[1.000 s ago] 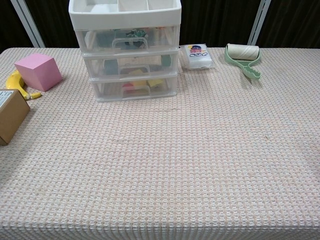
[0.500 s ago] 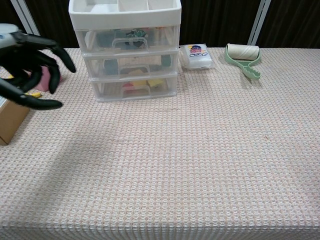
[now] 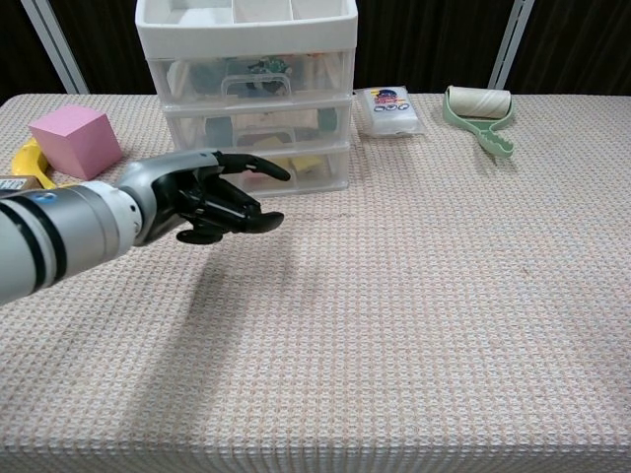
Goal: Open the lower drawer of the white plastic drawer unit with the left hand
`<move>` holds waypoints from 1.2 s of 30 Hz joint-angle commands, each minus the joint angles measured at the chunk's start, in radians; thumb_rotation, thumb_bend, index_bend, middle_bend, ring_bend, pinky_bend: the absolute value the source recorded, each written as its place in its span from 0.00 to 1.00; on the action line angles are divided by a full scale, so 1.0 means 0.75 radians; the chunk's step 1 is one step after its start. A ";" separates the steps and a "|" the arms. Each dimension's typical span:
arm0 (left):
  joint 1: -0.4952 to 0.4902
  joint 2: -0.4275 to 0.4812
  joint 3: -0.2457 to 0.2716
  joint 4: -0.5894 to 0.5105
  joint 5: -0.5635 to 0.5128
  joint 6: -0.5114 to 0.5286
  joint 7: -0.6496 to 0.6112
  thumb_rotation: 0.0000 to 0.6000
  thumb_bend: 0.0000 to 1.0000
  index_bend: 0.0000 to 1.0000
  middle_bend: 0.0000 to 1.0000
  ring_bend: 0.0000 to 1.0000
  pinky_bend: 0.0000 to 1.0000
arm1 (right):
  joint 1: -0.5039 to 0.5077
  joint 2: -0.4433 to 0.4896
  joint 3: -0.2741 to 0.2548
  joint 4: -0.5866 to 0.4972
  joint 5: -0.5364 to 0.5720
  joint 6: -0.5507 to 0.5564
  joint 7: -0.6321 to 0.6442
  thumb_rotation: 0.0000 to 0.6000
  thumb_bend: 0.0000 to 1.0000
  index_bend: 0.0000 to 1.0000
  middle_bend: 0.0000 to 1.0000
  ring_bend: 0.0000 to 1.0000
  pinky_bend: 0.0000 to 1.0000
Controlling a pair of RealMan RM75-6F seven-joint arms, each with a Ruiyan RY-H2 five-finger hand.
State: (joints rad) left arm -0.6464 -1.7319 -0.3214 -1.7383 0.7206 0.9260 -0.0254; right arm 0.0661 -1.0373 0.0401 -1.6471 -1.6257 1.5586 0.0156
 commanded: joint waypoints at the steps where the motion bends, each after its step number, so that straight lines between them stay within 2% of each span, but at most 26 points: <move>1: -0.072 -0.116 -0.114 0.074 -0.271 -0.027 -0.039 1.00 0.37 0.17 0.83 0.95 1.00 | 0.009 0.000 0.004 -0.010 0.009 -0.015 -0.013 1.00 0.06 0.00 0.00 0.00 0.00; 7: -0.114 -0.209 -0.212 0.161 -0.455 0.000 -0.104 1.00 0.40 0.12 0.84 0.96 1.00 | 0.024 0.000 0.015 -0.036 0.025 -0.040 -0.051 1.00 0.06 0.00 0.00 0.00 0.00; 14: -0.134 -0.272 -0.320 0.210 -0.564 0.012 -0.180 1.00 0.41 0.11 0.84 0.96 1.00 | 0.032 -0.006 0.021 -0.052 0.045 -0.057 -0.085 1.00 0.06 0.00 0.00 0.00 0.00; 19: -0.132 -0.284 -0.374 0.241 -0.661 -0.034 -0.229 1.00 0.41 0.11 0.84 0.96 1.00 | 0.032 -0.004 0.024 -0.055 0.058 -0.063 -0.086 1.00 0.06 0.00 0.00 0.00 0.00; 22: -0.133 -0.294 -0.385 0.258 -0.680 -0.028 -0.241 1.00 0.41 0.11 0.84 0.96 1.00 | 0.032 -0.003 0.024 -0.055 0.062 -0.065 -0.084 1.00 0.06 0.00 0.00 0.00 0.00; 26: -0.117 -0.330 -0.435 0.282 -0.684 -0.027 -0.319 1.00 0.41 0.11 0.84 0.97 1.00 | 0.036 -0.004 0.023 -0.056 0.064 -0.073 -0.088 1.00 0.06 0.00 0.00 0.00 0.00; 36: -0.096 -0.388 -0.493 0.335 -0.618 -0.051 -0.434 1.00 0.42 0.15 0.86 0.97 1.00 | 0.034 -0.005 0.022 -0.059 0.075 -0.077 -0.094 1.00 0.06 0.00 0.00 0.00 0.00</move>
State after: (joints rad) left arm -0.7202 -2.0184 -0.6860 -1.4920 0.2556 0.8923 -0.3442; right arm 0.0913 -1.0407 0.0565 -1.6911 -1.5692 1.5009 -0.0551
